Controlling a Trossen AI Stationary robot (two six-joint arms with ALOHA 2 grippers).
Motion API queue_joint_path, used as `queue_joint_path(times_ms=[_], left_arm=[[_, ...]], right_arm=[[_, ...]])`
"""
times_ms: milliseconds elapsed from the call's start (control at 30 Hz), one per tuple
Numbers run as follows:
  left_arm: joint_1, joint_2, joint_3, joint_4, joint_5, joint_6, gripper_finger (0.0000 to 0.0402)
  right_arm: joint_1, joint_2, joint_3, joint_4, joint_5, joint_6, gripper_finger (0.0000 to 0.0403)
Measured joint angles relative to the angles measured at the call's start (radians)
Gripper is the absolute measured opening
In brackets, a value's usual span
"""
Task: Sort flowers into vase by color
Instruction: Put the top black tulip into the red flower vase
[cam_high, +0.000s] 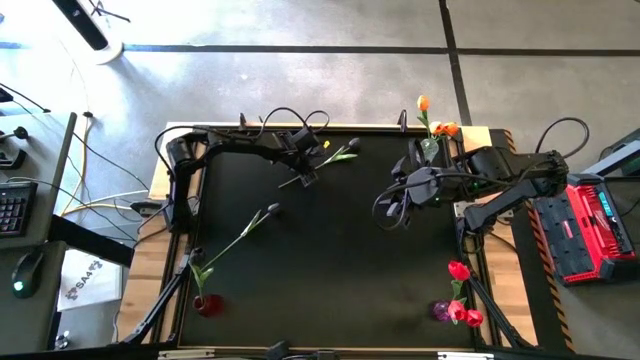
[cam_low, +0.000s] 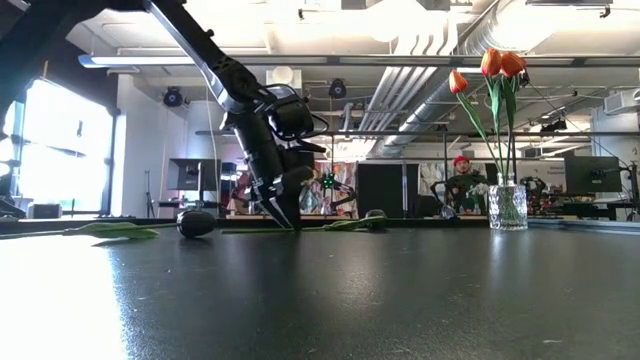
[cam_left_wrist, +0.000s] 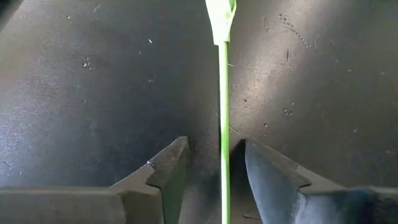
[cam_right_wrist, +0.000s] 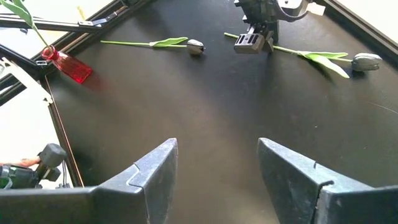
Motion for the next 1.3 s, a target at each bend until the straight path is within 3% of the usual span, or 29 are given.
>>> queue_joint_path(times_ms=[300,733,900,1167,1300], left_arm=[[-0.019,-0.006,-0.002,-0.009,0.003,-0.007,0.0118],[-0.02,-0.005,-0.003,-0.005,-0.001,-0.002,0.0131],[-0.02,-0.005,-0.002,-0.008,-0.004,-0.003,0.0098],[-0.02,-0.005,0.005,-0.011,0.0,-0.003,0.0009],[-0.021,-0.001,0.057,-0.086,0.001,0.004,0.0003]], right_arm=[[0.0,0.0,0.0,0.0,0.001,-0.001,0.021],[-0.007,0.0,0.0,0.0,0.01,-0.001,0.021],[-0.007,0.0,0.0,0.0,0.01,0.01,0.021],[-0.007,0.0,0.0,0.001,0.018,0.057,0.021],[-0.006,0.003,0.0,0.001,0.095,0.144,0.021]])
